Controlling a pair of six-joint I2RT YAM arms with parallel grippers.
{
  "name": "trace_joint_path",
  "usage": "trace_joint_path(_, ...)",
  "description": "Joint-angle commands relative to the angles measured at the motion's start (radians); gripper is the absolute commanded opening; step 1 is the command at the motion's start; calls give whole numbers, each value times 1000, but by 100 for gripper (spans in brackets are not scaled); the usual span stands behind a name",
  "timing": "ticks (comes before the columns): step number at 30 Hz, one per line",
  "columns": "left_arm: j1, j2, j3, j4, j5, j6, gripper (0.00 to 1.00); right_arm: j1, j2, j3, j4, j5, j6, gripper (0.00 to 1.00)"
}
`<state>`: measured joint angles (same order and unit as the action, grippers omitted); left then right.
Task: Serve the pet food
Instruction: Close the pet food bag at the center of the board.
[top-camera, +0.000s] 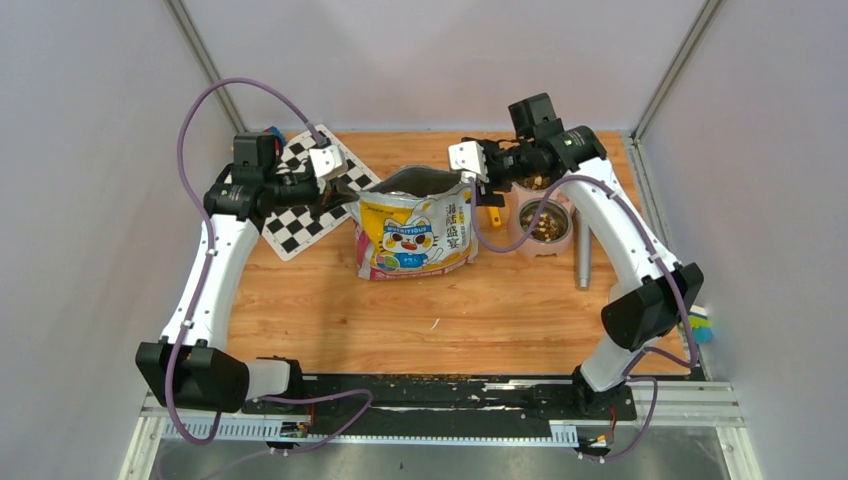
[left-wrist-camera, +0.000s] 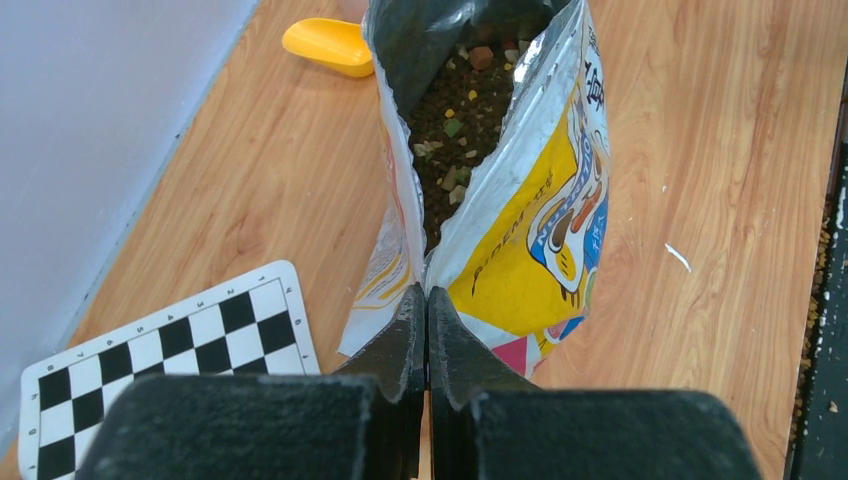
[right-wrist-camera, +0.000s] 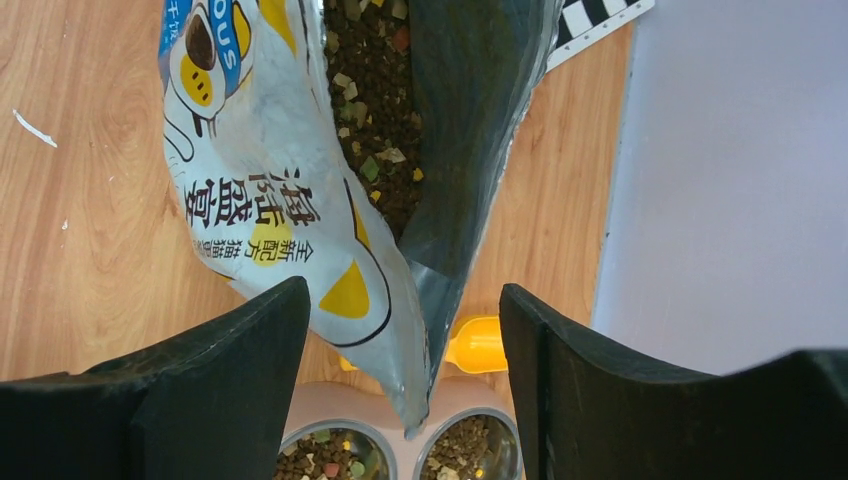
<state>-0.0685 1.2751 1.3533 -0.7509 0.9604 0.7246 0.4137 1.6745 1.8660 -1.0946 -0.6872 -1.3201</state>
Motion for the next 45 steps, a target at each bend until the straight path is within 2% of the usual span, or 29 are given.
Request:
trace_joint_path(1,16,-66,24,69,60,20,0,24,41,49,22,67,43,69)
trace_joint_path(6,15,-69,25,64,61,25,0,37,67,73,8,92,51,64)
trace_joint_path(13,16,-66,29,64,61,26,0,43,84,111,-22,112,48,37)
trace_joint_path(16,16,-65,32,62,61,27,0,44,78,113,-35,121,33,33)
trace_joint_path(18,16,-64,34,61,61,28,0,44,75,114,-40,130,31,36)
trace_joint_path(22,15,-64,38,50,58,40,0,44,51,112,-85,138,-13,50)
trace_joint_path(25,15,-66,37,38,51,55,0,44,26,84,-110,138,-44,52)
trace_joint_path(27,16,-67,36,32,46,63,0,43,23,74,-114,146,-45,45)
trace_joint_path(30,16,-68,40,27,44,68,0,44,48,89,-133,170,-33,18)
trace_joint_path(33,15,-67,49,19,43,68,0,43,68,117,-151,199,-31,0)
trace_joint_path(39,16,-69,68,-16,-2,107,0,17,42,138,-134,227,-68,0)
trace_joint_path(45,25,-75,53,-39,-64,180,0,-45,-36,83,-97,205,-136,0)
